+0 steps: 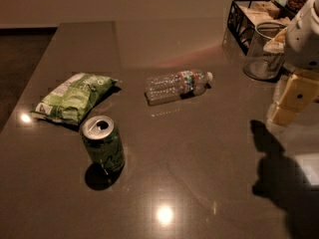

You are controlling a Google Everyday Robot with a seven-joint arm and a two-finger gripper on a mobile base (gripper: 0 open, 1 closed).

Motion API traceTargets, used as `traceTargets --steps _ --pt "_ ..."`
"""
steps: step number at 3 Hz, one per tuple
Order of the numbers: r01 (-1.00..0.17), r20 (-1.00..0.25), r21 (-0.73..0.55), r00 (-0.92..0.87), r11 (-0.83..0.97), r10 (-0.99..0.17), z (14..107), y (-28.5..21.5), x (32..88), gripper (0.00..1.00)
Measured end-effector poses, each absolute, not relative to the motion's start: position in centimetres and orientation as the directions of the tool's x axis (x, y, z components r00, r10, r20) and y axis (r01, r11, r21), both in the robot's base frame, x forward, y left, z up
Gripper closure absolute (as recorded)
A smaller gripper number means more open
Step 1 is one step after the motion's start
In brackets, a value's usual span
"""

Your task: Move green can near green jalapeno chip bag

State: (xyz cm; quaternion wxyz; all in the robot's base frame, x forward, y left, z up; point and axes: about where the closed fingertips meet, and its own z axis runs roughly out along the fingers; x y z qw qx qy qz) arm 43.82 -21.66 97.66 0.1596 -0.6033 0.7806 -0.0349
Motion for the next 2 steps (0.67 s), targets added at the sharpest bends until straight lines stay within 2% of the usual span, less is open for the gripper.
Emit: traceTargets --steps 2 --pt "-0.936 -0.238 -0.242 -0.199 0.256 -0.951 97.3 -19.7 44.1 0.00"
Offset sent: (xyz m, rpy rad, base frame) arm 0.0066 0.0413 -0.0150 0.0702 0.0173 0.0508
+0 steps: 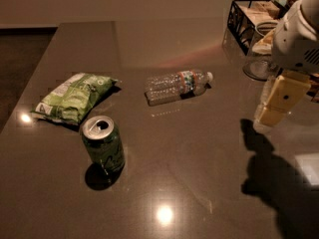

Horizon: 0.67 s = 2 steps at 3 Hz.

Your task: Move green can near green jalapeno chip bag

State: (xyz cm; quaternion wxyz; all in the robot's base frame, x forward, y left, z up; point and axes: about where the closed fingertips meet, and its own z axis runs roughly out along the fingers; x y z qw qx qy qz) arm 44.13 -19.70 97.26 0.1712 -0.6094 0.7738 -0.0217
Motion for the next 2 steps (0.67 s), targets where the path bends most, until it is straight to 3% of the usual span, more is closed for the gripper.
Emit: traceTargets --steps 2 --pt "-0.976 -0.404 -0.131 -0.108 0.175 -0.908 94.5 -11.9 44.6 0.00"
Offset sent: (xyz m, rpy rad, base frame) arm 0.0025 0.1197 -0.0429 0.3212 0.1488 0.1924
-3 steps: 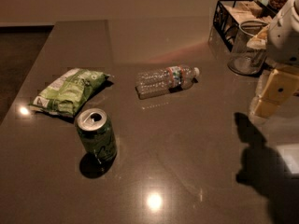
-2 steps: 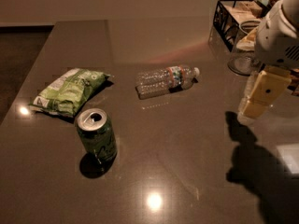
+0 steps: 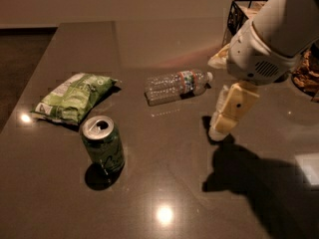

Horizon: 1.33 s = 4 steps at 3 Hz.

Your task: Move green can near green jalapeno chip bag

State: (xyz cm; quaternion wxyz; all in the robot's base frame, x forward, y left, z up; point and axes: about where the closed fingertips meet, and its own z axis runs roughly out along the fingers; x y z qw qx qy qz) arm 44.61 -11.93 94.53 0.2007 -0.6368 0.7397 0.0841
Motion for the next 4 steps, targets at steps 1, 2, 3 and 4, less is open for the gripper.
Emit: traceTargets --steps 1,2,3,4 --pt "-0.994 -0.477 -0.078 -0.028 0.074 -0.878 93.2 -7.2 43.4 0.00" --pt "-0.998 -0.544 -0.061 0.052 -0.022 -0.837 92.4 -2.3 42.5 0.00" --pt "-0.994 -0.594 -0.056 0.106 -0.090 -0.797 91.7 2.2 41.7 0.00" --pt "-0.989 -0.623 -0.050 0.137 -0.136 -0.770 91.2 5.7 40.7 0.00"
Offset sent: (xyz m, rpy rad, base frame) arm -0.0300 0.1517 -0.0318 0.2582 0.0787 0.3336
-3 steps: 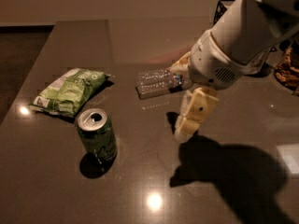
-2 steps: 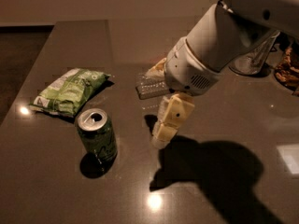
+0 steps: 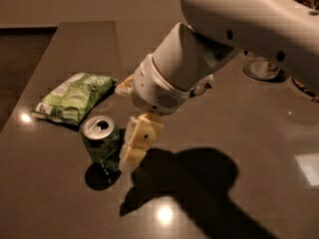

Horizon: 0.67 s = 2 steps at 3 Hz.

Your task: Move green can near green jalapeno chip bag

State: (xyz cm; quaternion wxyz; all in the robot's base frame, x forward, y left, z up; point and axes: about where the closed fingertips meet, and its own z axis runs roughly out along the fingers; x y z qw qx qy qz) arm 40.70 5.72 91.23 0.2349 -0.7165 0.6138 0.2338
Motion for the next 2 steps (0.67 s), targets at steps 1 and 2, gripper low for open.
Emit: traceTargets --steps 1,2 --pt "-0.981 -0.644 -0.035 0.166 -0.188 -0.747 90.6 9.0 38.9 0.00" --pt "-0.978 -0.647 -0.037 0.181 -0.207 -0.740 90.5 10.4 38.3 0.00"
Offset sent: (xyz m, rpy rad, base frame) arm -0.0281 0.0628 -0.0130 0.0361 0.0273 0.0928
